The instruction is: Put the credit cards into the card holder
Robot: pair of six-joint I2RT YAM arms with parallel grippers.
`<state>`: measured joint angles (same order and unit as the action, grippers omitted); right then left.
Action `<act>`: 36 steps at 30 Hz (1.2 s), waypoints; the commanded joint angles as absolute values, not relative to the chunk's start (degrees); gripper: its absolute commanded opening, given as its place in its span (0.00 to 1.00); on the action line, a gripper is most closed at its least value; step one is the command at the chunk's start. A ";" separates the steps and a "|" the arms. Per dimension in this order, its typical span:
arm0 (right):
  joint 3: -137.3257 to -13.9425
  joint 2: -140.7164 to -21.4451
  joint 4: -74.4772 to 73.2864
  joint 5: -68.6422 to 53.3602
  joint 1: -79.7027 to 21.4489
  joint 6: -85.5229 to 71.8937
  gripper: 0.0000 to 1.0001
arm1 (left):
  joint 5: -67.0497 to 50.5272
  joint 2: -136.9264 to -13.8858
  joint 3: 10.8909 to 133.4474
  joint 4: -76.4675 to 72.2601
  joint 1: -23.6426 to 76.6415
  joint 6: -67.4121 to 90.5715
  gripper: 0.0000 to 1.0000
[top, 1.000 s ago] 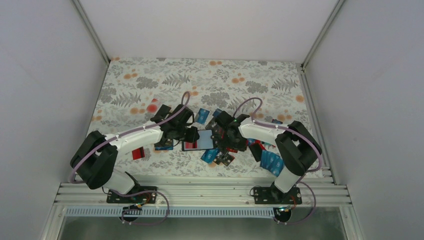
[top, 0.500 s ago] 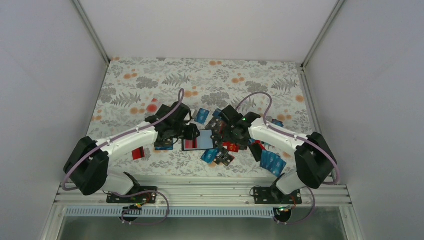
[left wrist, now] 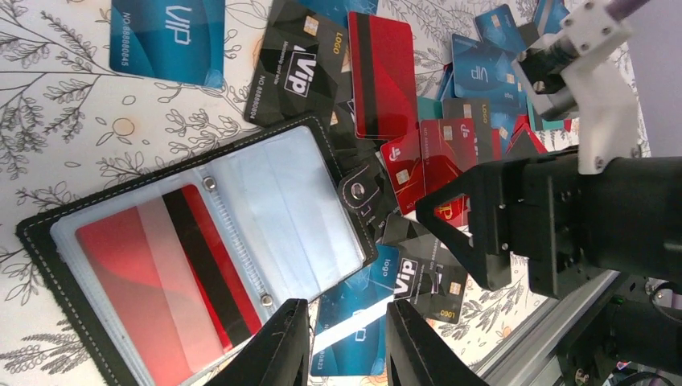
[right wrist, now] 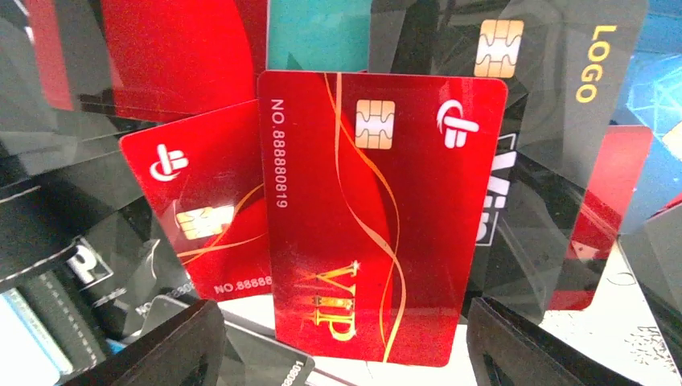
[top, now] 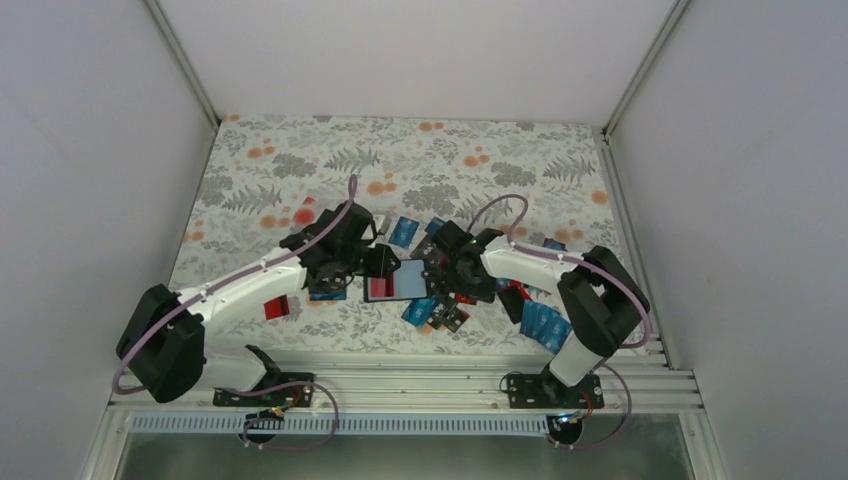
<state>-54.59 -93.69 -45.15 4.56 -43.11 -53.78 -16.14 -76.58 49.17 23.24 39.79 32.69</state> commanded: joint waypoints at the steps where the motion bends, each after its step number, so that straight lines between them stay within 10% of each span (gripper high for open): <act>1: -52.76 -94.86 -43.77 5.63 -43.37 -56.23 0.76 | -15.91 -73.66 47.08 24.08 38.80 32.66 0.25; 20: -46.04 -95.73 -39.55 5.17 -42.14 -56.40 0.51 | -15.91 -72.77 46.06 24.46 37.44 32.33 0.25; 36: -52.17 -81.08 -43.62 5.43 -42.12 -50.88 0.50 | -16.42 -72.81 49.33 24.81 37.44 34.84 0.25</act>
<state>-49.43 -83.81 -42.41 4.71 -42.39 -53.15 -16.38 -73.84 46.98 24.56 37.65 33.32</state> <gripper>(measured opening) 0.552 0.250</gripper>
